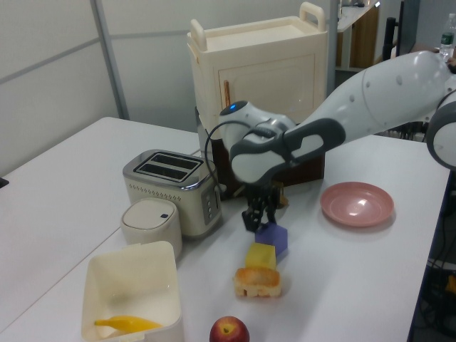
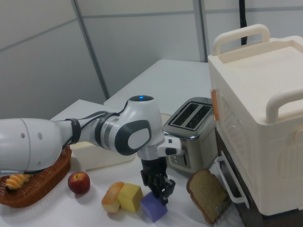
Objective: Put the purple cube on a plate
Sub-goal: 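Lower the gripper around the purple cube and close it, then lift the purple cube off the table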
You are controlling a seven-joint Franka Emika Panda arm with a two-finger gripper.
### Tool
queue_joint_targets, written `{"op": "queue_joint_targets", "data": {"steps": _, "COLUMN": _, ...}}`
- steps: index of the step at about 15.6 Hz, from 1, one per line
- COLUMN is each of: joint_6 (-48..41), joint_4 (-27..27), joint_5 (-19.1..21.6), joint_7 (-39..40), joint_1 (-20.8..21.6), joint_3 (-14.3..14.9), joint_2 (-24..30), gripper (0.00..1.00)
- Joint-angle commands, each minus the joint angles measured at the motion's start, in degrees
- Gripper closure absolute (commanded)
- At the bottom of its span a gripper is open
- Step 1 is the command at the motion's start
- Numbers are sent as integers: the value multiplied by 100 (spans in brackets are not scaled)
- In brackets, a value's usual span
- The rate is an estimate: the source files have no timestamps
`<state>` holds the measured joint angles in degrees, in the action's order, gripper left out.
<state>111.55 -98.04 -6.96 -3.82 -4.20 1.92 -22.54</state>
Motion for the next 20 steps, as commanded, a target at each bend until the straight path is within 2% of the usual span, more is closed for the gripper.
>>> {"op": "queue_joint_targets", "data": {"steps": 1, "joint_6": -686, "joint_4": -14, "joint_5": 90, "joint_7": 758, "joint_1": -378, "joint_3": 27, "joint_2": 574, "gripper": 66}}
{"op": "queue_joint_targets", "data": {"steps": 3, "joint_6": -757, "joint_4": -5, "joint_5": 160, "joint_7": 1066, "joint_1": -563, "joint_3": 36, "joint_2": 628, "gripper": 64}}
{"op": "queue_joint_targets", "data": {"steps": 4, "joint_6": -758, "joint_4": -5, "joint_5": 160, "joint_7": 1085, "joint_1": -599, "joint_3": 36, "joint_2": 619, "gripper": 46}}
{"op": "queue_joint_targets", "data": {"steps": 5, "joint_6": -749, "joint_4": 4, "joint_5": 160, "joint_7": 1024, "joint_1": -599, "joint_3": 36, "joint_2": 610, "gripper": 13}}
{"op": "queue_joint_targets", "data": {"steps": 6, "joint_6": -757, "joint_4": -5, "joint_5": 178, "joint_7": 971, "joint_1": -591, "joint_3": 36, "joint_2": 610, "gripper": 0}}
{"op": "queue_joint_targets", "data": {"steps": 11, "joint_6": -574, "joint_4": -57, "joint_5": 310, "joint_7": -293, "joint_1": -319, "joint_3": -43, "joint_2": 514, "gripper": 0}}
{"op": "queue_joint_targets", "data": {"steps": 16, "joint_6": 23, "joint_4": -391, "joint_5": 433, "joint_7": -637, "joint_1": -20, "joint_3": -34, "joint_2": 330, "gripper": 0}}
{"op": "queue_joint_targets", "data": {"steps": 20, "joint_6": 341, "joint_4": -427, "joint_5": 389, "joint_7": -629, "joint_1": -11, "joint_3": -34, "joint_2": 83, "gripper": 0}}
